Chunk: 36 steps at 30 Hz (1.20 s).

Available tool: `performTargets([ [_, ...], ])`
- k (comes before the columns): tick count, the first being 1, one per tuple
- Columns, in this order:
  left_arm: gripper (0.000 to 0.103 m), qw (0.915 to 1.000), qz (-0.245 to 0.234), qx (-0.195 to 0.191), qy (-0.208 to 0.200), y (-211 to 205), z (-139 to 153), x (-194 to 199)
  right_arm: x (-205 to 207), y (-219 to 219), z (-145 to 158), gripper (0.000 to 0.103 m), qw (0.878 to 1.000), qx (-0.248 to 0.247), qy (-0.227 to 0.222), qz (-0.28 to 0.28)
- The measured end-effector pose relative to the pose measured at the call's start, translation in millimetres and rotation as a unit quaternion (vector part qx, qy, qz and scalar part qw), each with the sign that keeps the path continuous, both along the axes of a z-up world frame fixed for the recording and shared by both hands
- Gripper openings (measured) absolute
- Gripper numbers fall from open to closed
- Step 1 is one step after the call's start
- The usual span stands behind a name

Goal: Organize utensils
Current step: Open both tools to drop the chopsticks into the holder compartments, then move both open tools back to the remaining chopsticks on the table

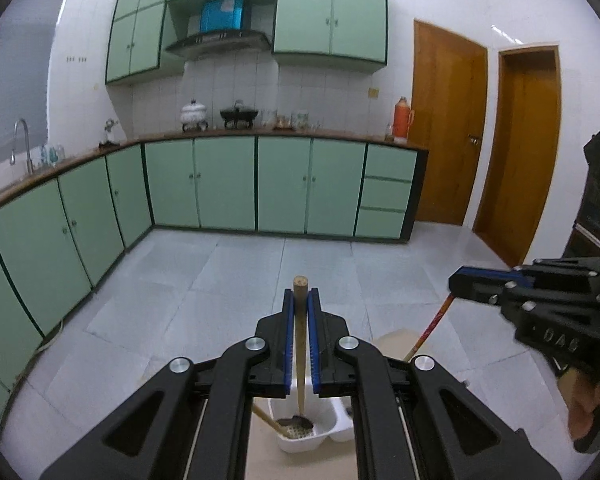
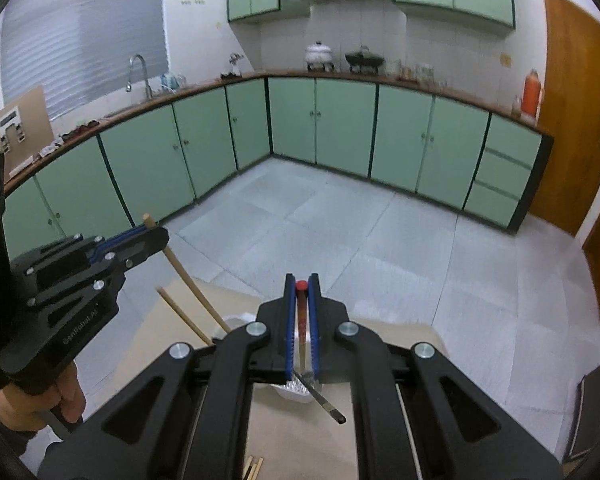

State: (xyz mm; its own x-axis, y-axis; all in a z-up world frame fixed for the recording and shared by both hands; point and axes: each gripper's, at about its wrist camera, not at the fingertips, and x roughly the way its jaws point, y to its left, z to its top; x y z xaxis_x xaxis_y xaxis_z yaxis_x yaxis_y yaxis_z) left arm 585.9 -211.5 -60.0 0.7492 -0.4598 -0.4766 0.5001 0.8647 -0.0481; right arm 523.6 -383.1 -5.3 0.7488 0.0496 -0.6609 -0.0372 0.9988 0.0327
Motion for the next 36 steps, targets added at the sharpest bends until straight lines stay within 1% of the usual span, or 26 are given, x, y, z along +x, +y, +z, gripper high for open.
performTargets([
  [2,0.007,0.9997,0.004,0.005,0.023,2,-24,7,3,-2,-16,0.006,1.000,0.010,0.016,0.001],
  [4,0.008,0.9994,0.005,0.007,0.034,6,-36,8,1,-6,-27,0.012,1.000,0.014,0.024,-0.004],
  [5,0.016,0.9993,0.005,0.008,0.036,8,-38,7,-2,-5,-28,0.020,1.000,0.018,0.023,-0.005],
  [6,0.031,0.9993,0.005,0.008,0.037,11,-38,5,-6,-6,-27,0.022,1.000,0.020,0.018,-0.007],
  [8,0.045,0.9996,0.001,0.001,0.030,22,-31,-5,-19,-7,-21,0.022,1.000,0.024,0.002,-0.005],
  [11,0.048,1.0000,-0.005,0.005,0.006,40,-15,-30,-51,-10,-8,0.022,0.999,0.025,-0.031,-0.003],
  [12,0.052,1.0000,-0.005,0.006,0.001,47,-12,-40,-65,-12,-4,0.022,0.999,0.023,-0.045,-0.001],
  [13,0.054,1.0000,-0.005,0.003,-0.002,57,-9,-54,-88,-11,-1,0.023,0.998,0.023,-0.065,0.001],
  [15,0.062,0.9999,-0.005,-0.005,-0.009,76,-9,-82,-129,-9,-6,0.031,0.996,0.014,-0.089,0.006],
  [16,0.063,0.9999,-0.005,-0.004,-0.014,84,-12,-98,-158,-5,-15,0.033,0.995,0.010,-0.103,0.008],
  [17,0.065,0.9998,-0.007,-0.002,-0.019,92,-18,-115,-177,-4,-24,0.038,0.994,0.006,-0.106,0.010],
  [18,0.066,0.9997,-0.008,0.002,-0.024,98,-24,-131,-201,1,-41,0.038,0.994,0.000,-0.104,0.012],
  [19,0.067,0.9995,-0.006,0.009,-0.030,107,-38,-156,-218,6,-55,0.038,0.995,-0.005,-0.099,0.014],
  [20,0.068,0.9994,-0.007,0.013,-0.030,111,-49,-172,-246,15,-83,0.038,0.996,-0.013,-0.084,0.016],
  [21,0.068,0.9995,-0.006,0.015,-0.027,114,-59,-186,-265,21,-103,0.038,0.997,-0.015,-0.074,0.016],
  [22,0.068,0.9997,-0.008,0.016,-0.017,118,-77,-206,-279,28,-120,0.038,0.998,-0.013,-0.061,0.017],
  [23,0.068,0.9997,-0.012,0.017,-0.009,119,-90,-220,-298,36,-146,0.037,0.999,-0.010,-0.039,0.020],
  [24,0.068,0.9997,-0.015,0.020,-0.001,120,-110,-239,-314,46,-171,0.036,1.000,-0.010,-0.020,0.023],
  [26,0.068,0.9996,-0.015,0.022,0.004,122,-135,-262,-338,64,-212,0.033,0.999,-0.016,0.016,0.035],
  [27,0.068,0.9995,-0.015,0.025,0.010,122,-152,-275,-344,73,-226,0.029,0.998,-0.024,0.028,0.042],
  [28,0.068,0.9994,-0.015,0.027,0.015,122,-164,-285,-351,82,-240,0.029,0.997,-0.034,0.038,0.049],
  [31,0.068,0.9993,-0.009,0.019,0.031,126,-189,-307,-360,101,-260,0.029,0.995,-0.046,0.056,0.067],
  [33,0.068,0.9986,-0.009,0.009,0.052,126,-201,-313,-362,108,-266,0.029,0.994,-0.047,0.059,0.073],
  [36,0.068,0.9980,-0.009,0.018,0.059,126,-218,-322,-356,115,-267,0.029,0.994,-0.041,0.059,0.080],
])
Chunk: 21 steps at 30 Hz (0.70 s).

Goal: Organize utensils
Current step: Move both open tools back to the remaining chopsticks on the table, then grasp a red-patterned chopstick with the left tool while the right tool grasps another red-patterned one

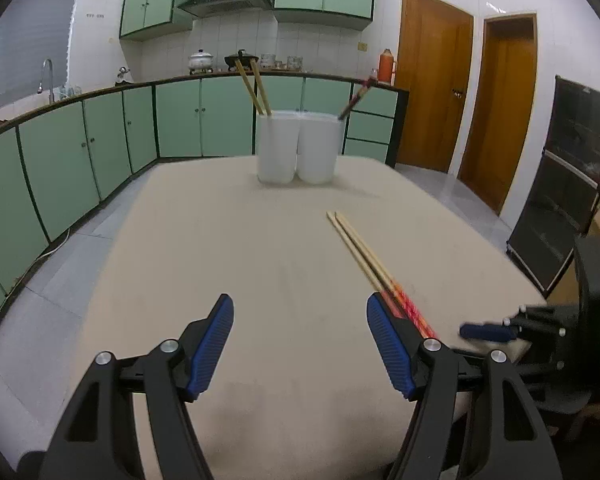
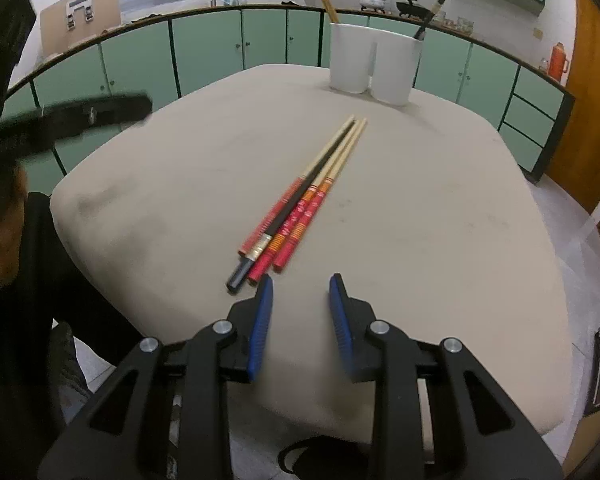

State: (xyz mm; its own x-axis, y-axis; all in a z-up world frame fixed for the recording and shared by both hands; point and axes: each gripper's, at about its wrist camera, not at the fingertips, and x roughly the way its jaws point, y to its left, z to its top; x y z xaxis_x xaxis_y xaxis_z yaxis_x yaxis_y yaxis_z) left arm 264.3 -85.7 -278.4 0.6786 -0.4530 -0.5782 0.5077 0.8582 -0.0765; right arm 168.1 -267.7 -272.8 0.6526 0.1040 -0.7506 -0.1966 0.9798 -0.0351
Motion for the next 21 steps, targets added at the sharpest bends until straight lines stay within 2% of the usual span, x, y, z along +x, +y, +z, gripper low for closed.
performTargets([
  [7,0.067,0.9982,-0.036,0.043,0.017,-19,-27,-10,13,2,1,0.028,1.000,0.019,-0.010,-0.005],
  [9,0.067,0.9974,-0.045,0.054,0.018,-26,-30,-13,14,-2,-1,0.015,1.000,0.024,-0.011,-0.015],
  [11,0.067,0.9966,-0.052,0.061,0.020,-30,-33,-13,15,-8,-2,0.007,0.999,0.026,-0.013,-0.026],
  [15,0.066,0.9945,-0.068,0.074,0.028,-41,-41,-15,17,-23,-1,0.006,0.998,0.033,-0.017,-0.046],
  [21,0.064,0.9904,-0.096,0.097,0.019,-69,-51,-24,14,-46,-1,0.005,0.996,0.049,-0.019,-0.076],
])
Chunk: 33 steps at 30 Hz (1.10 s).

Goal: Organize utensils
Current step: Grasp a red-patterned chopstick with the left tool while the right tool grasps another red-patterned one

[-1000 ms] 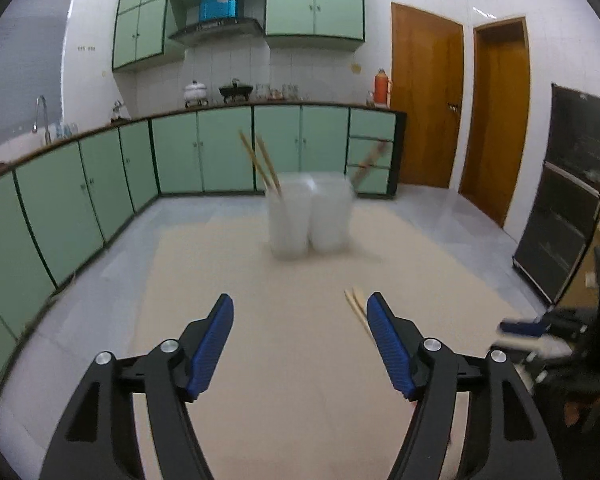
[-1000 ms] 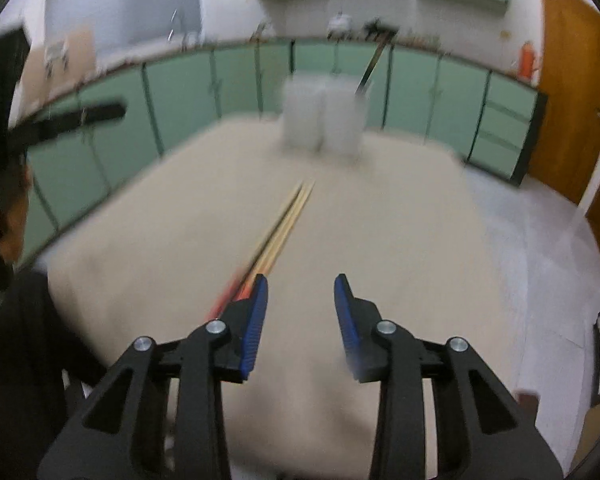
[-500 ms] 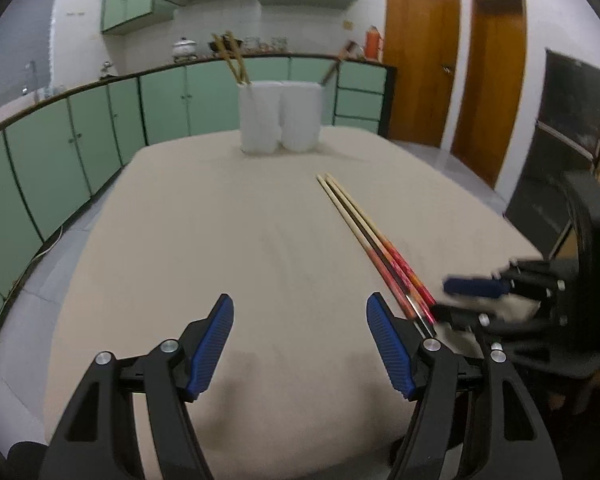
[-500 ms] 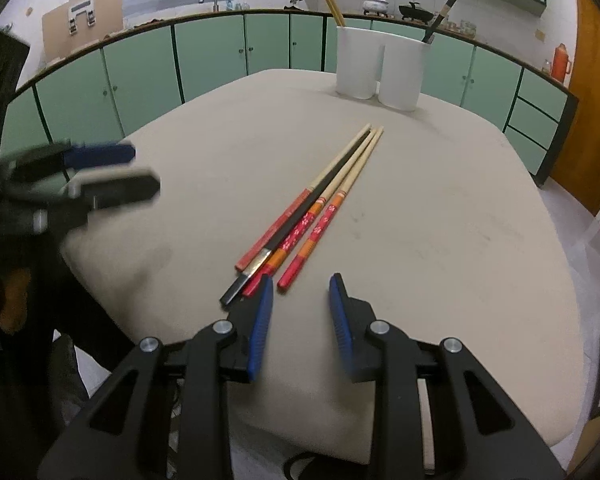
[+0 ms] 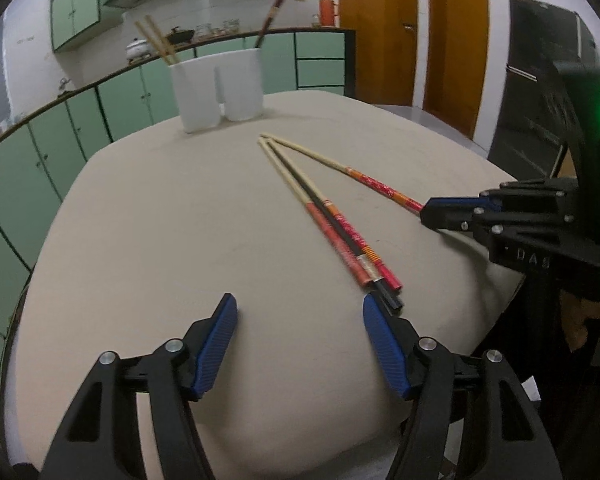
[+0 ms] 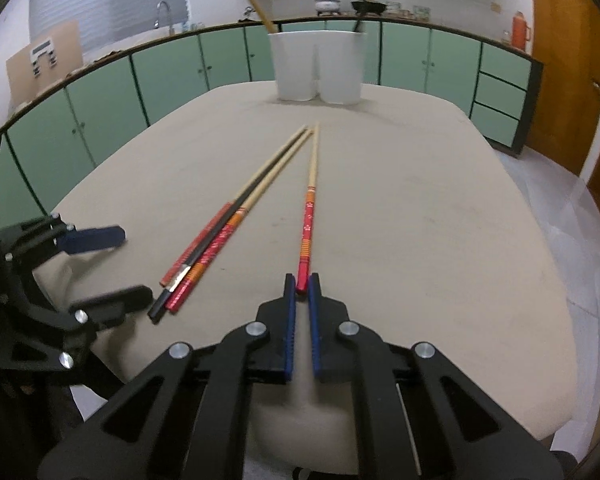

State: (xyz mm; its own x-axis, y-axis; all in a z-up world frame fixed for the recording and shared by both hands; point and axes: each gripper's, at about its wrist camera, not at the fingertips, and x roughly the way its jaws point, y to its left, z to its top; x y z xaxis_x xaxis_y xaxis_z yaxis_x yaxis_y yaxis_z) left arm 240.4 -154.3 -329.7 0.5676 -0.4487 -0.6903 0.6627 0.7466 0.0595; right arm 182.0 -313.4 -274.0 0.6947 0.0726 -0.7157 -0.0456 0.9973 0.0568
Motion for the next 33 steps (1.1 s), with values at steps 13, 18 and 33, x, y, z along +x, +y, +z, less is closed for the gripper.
performTargets([
  [13,0.063,0.9999,0.012,-0.011,0.001,-21,0,2,-6,-6,-2,0.008,1.000,0.004,-0.004,0.004],
  [18,0.063,1.0000,-0.002,-0.005,-0.005,-27,1,-3,-3,-6,-3,0.009,1.000,0.006,-0.004,0.004],
  [33,0.064,0.9974,0.070,-0.016,-0.005,-16,0,17,0,-6,-4,0.014,1.000,0.008,-0.005,0.002],
])
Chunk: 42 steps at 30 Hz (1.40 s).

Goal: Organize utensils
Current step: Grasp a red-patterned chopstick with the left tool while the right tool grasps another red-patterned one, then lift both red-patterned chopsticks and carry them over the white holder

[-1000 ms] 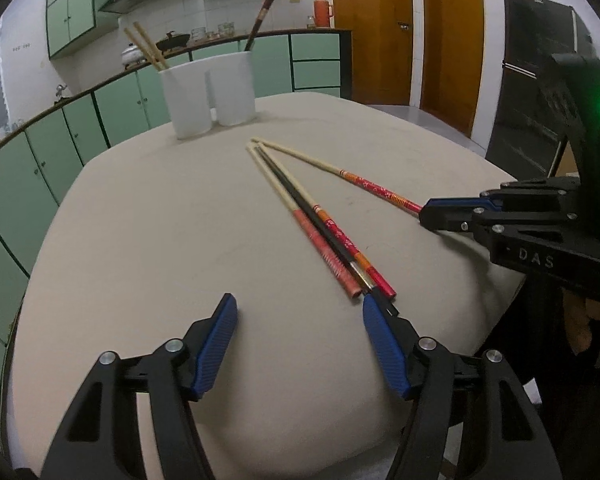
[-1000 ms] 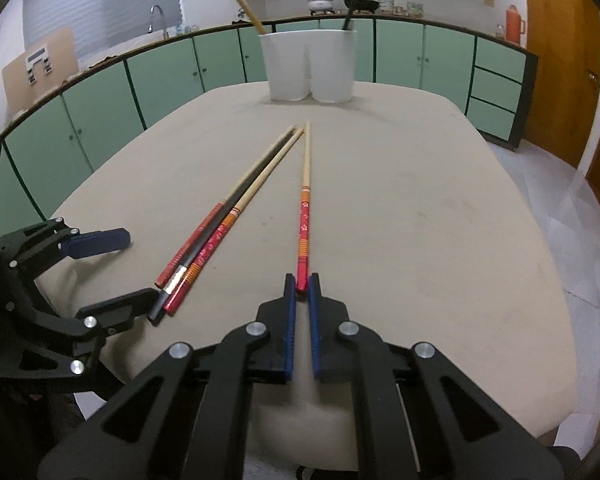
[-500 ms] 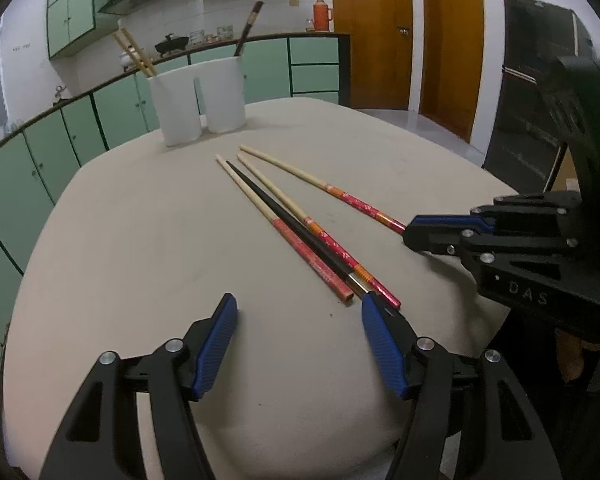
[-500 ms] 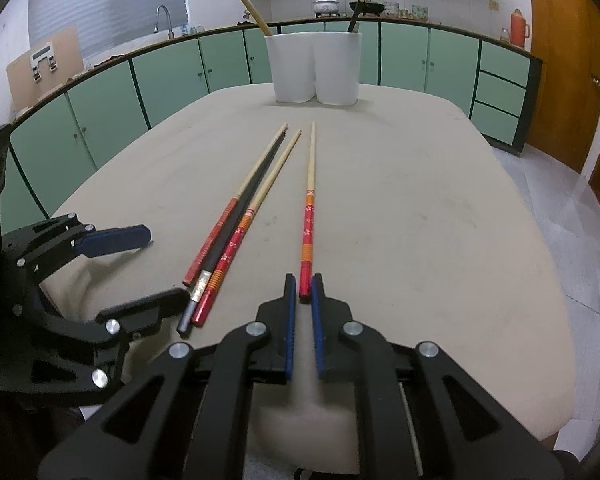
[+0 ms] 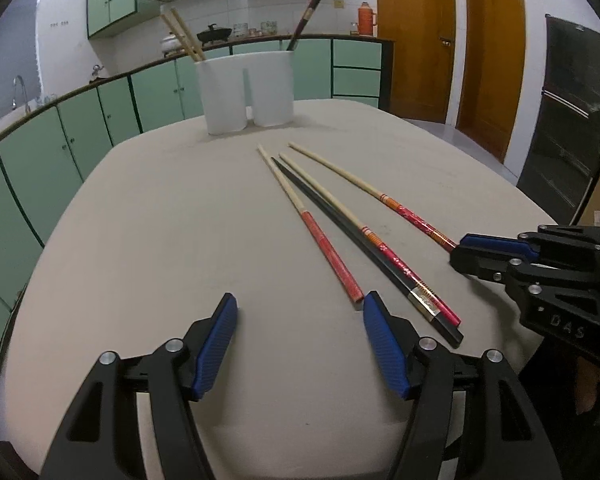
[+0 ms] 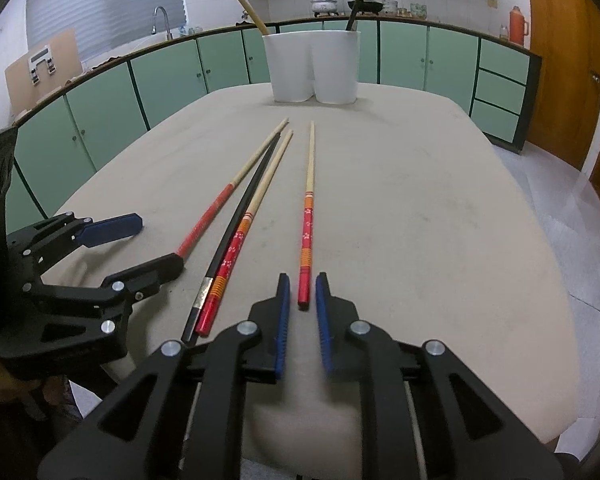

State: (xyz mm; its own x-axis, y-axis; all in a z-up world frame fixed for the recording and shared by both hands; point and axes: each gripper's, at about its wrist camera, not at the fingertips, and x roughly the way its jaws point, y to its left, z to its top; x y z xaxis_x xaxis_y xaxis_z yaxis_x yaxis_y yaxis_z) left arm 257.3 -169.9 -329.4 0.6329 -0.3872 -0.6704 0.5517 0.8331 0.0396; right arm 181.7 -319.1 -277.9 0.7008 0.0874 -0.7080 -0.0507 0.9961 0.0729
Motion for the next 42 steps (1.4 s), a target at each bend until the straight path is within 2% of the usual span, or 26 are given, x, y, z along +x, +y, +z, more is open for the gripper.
performTargets([
  [1,0.064,1.0000,-0.008,0.000,-0.003,-3,0,-2,0,0,0,0.014,1.000,-0.001,-0.001,-0.001],
  [3,0.064,0.9998,-0.019,0.004,-0.010,-9,0,-4,1,1,0,0.005,1.000,-0.010,-0.004,-0.013],
  [7,0.061,0.9998,-0.017,-0.002,-0.010,-16,0,0,1,-1,-1,0.005,0.999,-0.015,-0.009,-0.031],
  [9,0.042,0.9999,-0.005,-0.004,-0.013,-16,-1,6,0,-2,0,0.005,0.999,-0.020,-0.012,-0.043],
  [10,0.037,0.9999,0.002,-0.010,-0.013,-13,-1,9,0,-4,0,0.005,0.999,-0.021,-0.013,-0.048],
  [12,0.011,0.9996,0.021,-0.019,-0.007,-6,0,15,0,-6,-1,0.005,0.998,-0.017,-0.010,-0.053],
  [13,0.007,0.9993,0.030,-0.021,-0.006,-3,0,18,0,-7,-1,0.005,0.998,-0.018,-0.011,-0.053],
  [18,0.006,0.9970,0.072,-0.027,0.001,22,3,20,-1,-7,0,0.009,0.998,-0.015,-0.014,-0.053],
  [21,0.006,0.9972,0.072,-0.016,0.004,28,2,13,-2,-8,-1,0.014,0.998,-0.009,-0.013,-0.055],
  [24,0.009,0.9978,0.066,-0.009,0.002,26,1,13,0,-7,-2,0.014,0.998,-0.011,-0.011,-0.053],
  [25,0.009,0.9980,0.062,-0.013,0.004,25,2,14,1,-6,-2,0.013,0.999,-0.011,-0.009,-0.052],
  [27,0.006,0.9982,0.055,-0.022,0.012,25,3,17,3,-5,-1,0.005,0.999,-0.013,-0.004,-0.046],
  [29,0.006,0.9977,0.055,-0.032,0.021,27,7,18,4,-4,4,0.005,0.999,-0.010,0.001,-0.043],
  [35,0.006,0.9952,0.066,-0.058,0.043,39,49,16,-8,-9,48,0.005,0.998,0.017,-0.019,-0.050],
  [42,0.006,0.9963,0.053,-0.068,0.006,48,114,18,0,-8,124,0.005,0.998,0.011,-0.065,-0.019],
])
